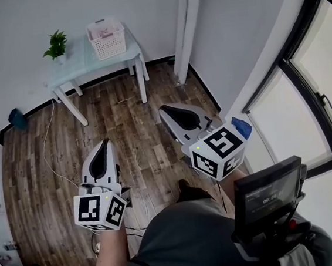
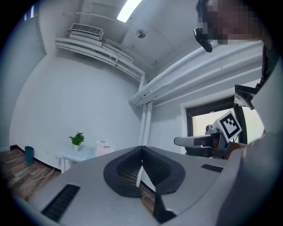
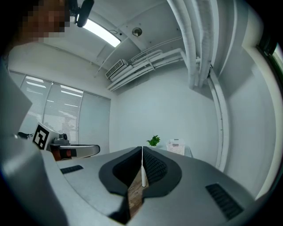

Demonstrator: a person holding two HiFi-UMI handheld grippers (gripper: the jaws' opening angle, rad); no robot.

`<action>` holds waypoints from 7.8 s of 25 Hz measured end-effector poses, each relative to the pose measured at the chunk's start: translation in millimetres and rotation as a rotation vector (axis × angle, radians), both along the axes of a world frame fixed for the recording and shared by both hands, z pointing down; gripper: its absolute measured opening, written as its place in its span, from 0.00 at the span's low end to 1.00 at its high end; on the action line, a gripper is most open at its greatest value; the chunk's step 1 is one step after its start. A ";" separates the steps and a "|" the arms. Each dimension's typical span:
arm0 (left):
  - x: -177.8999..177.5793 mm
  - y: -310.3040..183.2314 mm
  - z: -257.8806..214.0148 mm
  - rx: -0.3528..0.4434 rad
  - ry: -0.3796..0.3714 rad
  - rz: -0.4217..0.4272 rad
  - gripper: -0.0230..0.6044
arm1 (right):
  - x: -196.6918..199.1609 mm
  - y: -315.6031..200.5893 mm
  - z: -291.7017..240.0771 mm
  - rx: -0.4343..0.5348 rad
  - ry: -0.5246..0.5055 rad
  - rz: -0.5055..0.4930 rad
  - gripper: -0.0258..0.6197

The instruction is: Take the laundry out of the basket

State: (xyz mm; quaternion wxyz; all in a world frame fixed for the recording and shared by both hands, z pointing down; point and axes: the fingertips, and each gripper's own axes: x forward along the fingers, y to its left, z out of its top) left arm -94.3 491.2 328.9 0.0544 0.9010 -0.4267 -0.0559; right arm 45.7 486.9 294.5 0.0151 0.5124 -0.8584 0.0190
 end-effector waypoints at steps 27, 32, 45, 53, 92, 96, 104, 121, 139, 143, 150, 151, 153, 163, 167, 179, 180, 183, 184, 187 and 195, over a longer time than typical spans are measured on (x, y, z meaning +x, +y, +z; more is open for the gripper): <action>65.3 -225.4 -23.3 0.004 -0.083 -0.156 0.05 | 84.6 -247.3 -14.8 0.044 -0.134 -0.125 0.07; 97.8 -269.4 -19.6 0.007 -0.110 -0.158 0.05 | 124.1 -287.3 -8.7 0.043 -0.153 -0.122 0.07; 101.7 -351.9 -8.5 -0.022 -0.124 -0.170 0.05 | 130.0 -381.3 12.8 -0.003 -0.135 -0.141 0.07; 67.7 -435.9 -1.2 -0.023 -0.104 -0.089 0.05 | 88.8 -448.4 10.6 -0.004 -0.095 -0.084 0.07; 20.6 -741.8 -8.1 -0.017 -0.101 -0.085 0.05 | 34.0 -762.6 14.9 -0.010 -0.025 -0.097 0.07; 38.1 -778.6 -8.5 -0.023 -0.112 -0.106 0.05 | 49.3 -798.0 14.5 -0.001 -0.019 -0.125 0.07; 70.2 -839.9 -3.3 -0.049 -0.129 -0.139 0.05 | 84.9 -860.5 22.4 -0.008 -0.033 -0.160 0.07; -0.9 -911.5 9.1 -0.059 -0.146 -0.111 0.05 | 4.9 -932.9 65.5 -0.049 0.223 -0.173 0.28; -47.5 -967.1 62.3 -0.160 -0.130 -0.075 0.05 | -49.3 -988.2 197.5 -0.259 0.693 -0.382 0.73; -44.2 -978.2 84.8 -0.207 -0.152 -0.108 0.05 | -44.8 -995.4 244.5 -0.318 0.843 -0.450 0.79; -39.9 -994.4 118.7 -0.270 -0.162 -0.156 0.05 | -40.5 -1006.1 311.3 -0.344 1.101 -0.512 0.82; -38.9 -995.4 121.8 -0.276 -0.164 -0.161 0.05 | -41.4 -1007.1 318.6 -0.347 1.123 -0.512 0.82; -37.3 -996.5 126.4 -0.293 -0.165 -0.172 0.05 | -42.6 -1010.1 333.4 -0.356 1.162 -0.513 0.82; -41.2 -995.3 130.0 -0.305 -0.193 -0.227 0.05 | -36.2 -1048.4 370.9 -0.312 1.306 -0.451 0.83; -44.6 -994.9 129.1 -0.309 -0.191 -0.248 0.05 | -29.9 -1059.5 385.3 -0.271 1.402 -0.437 0.83; -59.8 -985.7 142.0 -0.349 -0.170 -0.317 0.05 | -31.9 -1074.9 401.8 -0.284 1.370 -0.395 0.55; -60.9 -985.1 141.8 -0.349 -0.169 -0.321 0.05 | -32.0 -1076.5 400.9 -0.284 1.363 -0.385 0.53; -63.7 -983.8 140.1 -0.347 -0.167 -0.331 0.05 | -31.8 -1080.6 397.2 -0.274 1.342 -0.345 0.48; -64.0 -983.4 139.3 -0.346 -0.166 -0.332 0.05 | -31.5 -1081.8 395.5 -0.276 1.332 -0.332 0.47; -65.2 -981.8 136.8 -0.341 -0.160 -0.335 0.05 | -31.9 -1086.1 386.8 -0.302 1.260 -0.301 0.42; -67.8 -979.2 128.4 -0.320 -0.135 -0.351 0.05 | -32.6 -1090.4 337.5 -0.328 1.022 -0.229 0.39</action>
